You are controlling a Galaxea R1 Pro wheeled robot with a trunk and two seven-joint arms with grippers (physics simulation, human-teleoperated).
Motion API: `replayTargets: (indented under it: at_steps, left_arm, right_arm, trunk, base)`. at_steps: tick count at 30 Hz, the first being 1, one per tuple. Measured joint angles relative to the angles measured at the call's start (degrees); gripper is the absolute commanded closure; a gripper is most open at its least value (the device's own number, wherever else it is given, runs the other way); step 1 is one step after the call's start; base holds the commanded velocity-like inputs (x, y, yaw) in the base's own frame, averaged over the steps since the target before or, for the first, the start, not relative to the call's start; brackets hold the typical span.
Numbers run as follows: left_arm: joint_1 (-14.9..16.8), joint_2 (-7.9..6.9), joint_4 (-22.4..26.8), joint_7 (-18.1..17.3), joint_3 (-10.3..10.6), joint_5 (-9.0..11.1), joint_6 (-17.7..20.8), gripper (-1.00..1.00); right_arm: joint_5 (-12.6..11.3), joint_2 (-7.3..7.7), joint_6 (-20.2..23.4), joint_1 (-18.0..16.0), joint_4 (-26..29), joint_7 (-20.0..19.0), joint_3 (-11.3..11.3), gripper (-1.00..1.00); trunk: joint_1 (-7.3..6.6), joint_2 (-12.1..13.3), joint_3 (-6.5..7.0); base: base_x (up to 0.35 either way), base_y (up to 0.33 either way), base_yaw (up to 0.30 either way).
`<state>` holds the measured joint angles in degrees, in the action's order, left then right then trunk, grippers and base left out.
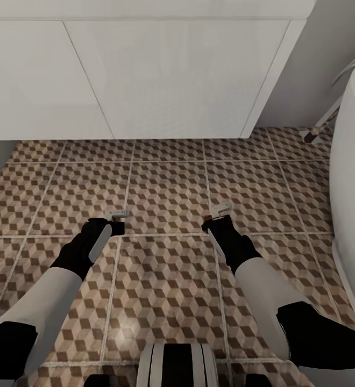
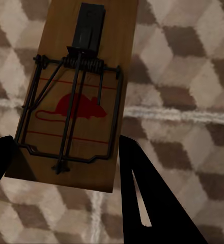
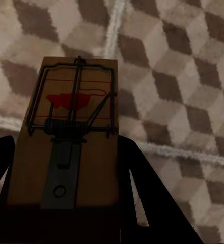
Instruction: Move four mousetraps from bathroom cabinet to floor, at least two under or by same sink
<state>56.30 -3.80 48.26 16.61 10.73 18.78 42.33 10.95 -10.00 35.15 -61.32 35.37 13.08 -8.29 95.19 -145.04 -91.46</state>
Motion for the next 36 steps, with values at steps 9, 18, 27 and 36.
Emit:
replayTargets:
  at_steps: [9,18,27,36]
  left_arm:
    - [0.0,0.1,0.0,0.0,0.0,0.0,0.0,1.0]
    - [0.0,0.1,0.0,0.0,0.0,0.0,0.0,1.0]
    - [0.0,0.08,6.7,0.1,-0.1,0.0,0.8,1.0]
    - [0.0,-0.08,20.1,0.1,-0.4,0.0,14.0,1.0]
  right_arm:
    - [0.0,0.0,0.0,0.0,0.0,0.0,0.0,1.0]
    - [0.0,0.0,0.0,0.0,0.2,0.0,0.0,1.0]
    - [0.1,0.0,2.7,-0.1,9.4,0.3,-0.1,1.0]
    - [0.1,0.0,4.4,-0.1,11.0,0.3,-0.1,1.0]
  trunk:
    - [0.23,-0.1,-1.99]
    - [0.46,-0.2,-3.99]
    - [0.69,-0.4,-5.98]
    - [0.93,-0.5,-7.98]
  base:
    - [0.0,0.0,0.0]
    - [0.0,0.0,0.0]
    - [0.0,0.0,0.0]
    - [0.0,0.0,0.0]
